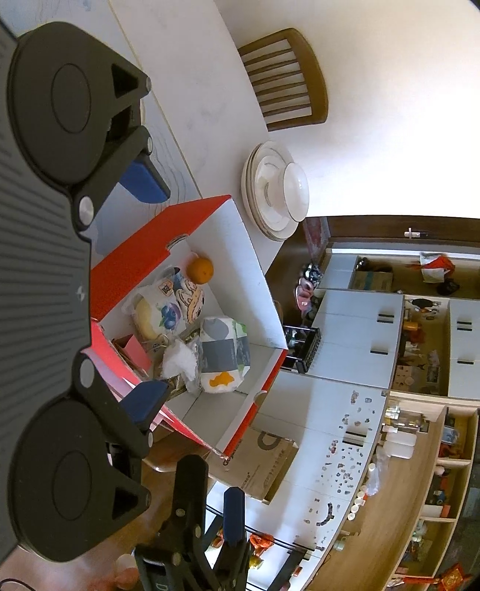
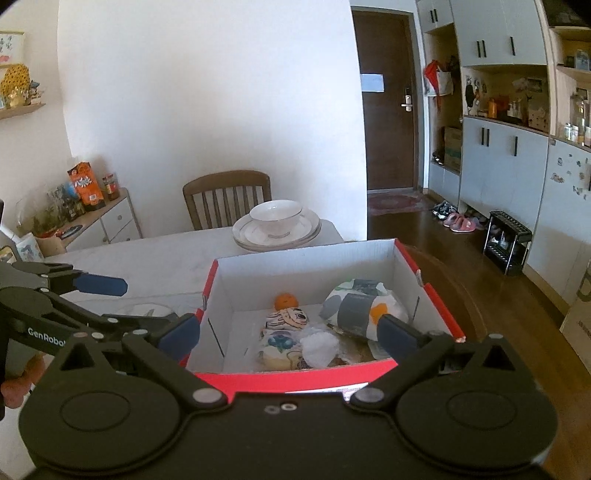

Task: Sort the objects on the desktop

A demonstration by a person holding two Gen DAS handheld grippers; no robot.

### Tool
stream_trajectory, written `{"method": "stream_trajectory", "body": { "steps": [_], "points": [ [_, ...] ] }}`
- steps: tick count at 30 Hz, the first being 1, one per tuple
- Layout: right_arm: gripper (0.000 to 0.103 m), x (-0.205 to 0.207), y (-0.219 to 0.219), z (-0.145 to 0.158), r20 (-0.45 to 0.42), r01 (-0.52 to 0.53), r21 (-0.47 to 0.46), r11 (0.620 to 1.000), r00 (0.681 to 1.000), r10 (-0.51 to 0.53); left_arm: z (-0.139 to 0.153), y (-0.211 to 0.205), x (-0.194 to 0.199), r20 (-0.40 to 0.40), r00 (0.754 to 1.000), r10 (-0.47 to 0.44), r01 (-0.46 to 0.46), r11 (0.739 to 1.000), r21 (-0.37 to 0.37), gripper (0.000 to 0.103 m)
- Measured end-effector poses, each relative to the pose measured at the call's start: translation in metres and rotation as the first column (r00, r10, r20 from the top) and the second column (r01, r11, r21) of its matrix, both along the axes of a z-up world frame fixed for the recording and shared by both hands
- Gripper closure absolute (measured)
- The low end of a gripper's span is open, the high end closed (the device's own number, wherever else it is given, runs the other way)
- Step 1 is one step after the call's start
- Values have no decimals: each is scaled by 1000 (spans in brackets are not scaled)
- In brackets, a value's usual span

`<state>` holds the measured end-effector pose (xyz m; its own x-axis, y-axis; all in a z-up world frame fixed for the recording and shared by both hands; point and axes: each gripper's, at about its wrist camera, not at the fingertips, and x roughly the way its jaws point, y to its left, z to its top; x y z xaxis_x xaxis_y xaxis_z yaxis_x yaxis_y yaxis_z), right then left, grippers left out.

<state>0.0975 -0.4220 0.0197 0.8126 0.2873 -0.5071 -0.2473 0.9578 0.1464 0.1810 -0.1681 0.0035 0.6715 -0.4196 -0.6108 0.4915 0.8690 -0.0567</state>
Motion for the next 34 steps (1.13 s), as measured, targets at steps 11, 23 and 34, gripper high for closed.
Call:
{"method": "stream_trajectory", "body": {
  "steps": [11, 23, 34],
  "points": [
    [0, -9, -2, -3, -5, 15, 5, 1000, 1000, -14, 3, 2, -11, 27, 1000, 2, -3, 1000, 3, 0],
    [0, -11, 3, -5, -1, 8, -8, 1000, 1000, -8, 3, 5, -14, 26, 1000, 1, 0, 1000, -5, 0],
    [0, -10, 2, -4, -5, 13, -5, 1000, 1000, -13, 4, 7, -12, 9, 1000, -25, 26, 1000, -11, 0]
  ]
}}
